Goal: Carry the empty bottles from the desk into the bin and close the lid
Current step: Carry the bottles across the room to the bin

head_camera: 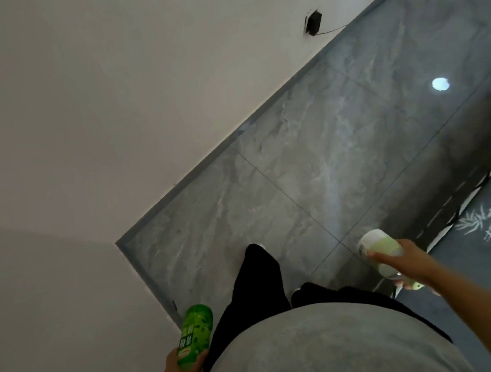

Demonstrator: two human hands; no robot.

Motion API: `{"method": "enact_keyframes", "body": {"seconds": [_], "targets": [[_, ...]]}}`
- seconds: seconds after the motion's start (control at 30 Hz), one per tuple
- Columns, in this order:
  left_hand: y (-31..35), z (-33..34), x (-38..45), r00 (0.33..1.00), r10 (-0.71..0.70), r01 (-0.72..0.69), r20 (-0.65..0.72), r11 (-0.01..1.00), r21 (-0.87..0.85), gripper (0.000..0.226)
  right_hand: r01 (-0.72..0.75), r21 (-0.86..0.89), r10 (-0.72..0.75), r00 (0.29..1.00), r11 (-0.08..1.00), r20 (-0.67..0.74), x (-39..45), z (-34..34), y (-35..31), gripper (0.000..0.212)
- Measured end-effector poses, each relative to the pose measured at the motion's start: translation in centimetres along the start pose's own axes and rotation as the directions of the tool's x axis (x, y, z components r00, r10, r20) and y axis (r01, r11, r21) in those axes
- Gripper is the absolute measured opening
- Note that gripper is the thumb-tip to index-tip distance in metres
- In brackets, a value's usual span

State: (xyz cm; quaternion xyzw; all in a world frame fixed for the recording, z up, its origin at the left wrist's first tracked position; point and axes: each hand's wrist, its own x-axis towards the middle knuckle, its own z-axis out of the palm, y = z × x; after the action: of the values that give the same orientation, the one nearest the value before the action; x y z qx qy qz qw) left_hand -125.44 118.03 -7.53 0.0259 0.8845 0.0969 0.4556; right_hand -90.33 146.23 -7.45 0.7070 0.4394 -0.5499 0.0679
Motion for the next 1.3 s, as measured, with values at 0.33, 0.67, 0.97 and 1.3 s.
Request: {"method": "enact_keyframes", "body": {"seconds": [0.33,0.67,0.97,1.3], "targets": [[20.0,-7.2,9.0,0.944,0.298,-0.327,0.143,0.908,0.262,0.046,-0.280,0.216,0.305,0.948,0.935,-0.094,-0.3,2.4,-2.1,0.061],[40.0,-3.1,11.1,0.824,0.487,-0.564,0.291,0.757,0.331,0.055,-0.370,0.445,0.463,0.878,0.816,-0.119,4.1,-0.2,-3.6,0.057],[47.8,-1.6,11.9,0.849,0.463,-0.529,0.255,0.740,0.415,0.023,-0.234,0.541,0.375,0.912,0.808,-0.165,10.4,-9.4,-10.4,0.066],[63.7,1.8,13.9,0.848,0.405,-0.529,0.342,0.676,0.512,0.062,-0.306,0.633,0.483,0.867,0.711,-0.123,14.5,-13.7,-15.2,0.072]]}}
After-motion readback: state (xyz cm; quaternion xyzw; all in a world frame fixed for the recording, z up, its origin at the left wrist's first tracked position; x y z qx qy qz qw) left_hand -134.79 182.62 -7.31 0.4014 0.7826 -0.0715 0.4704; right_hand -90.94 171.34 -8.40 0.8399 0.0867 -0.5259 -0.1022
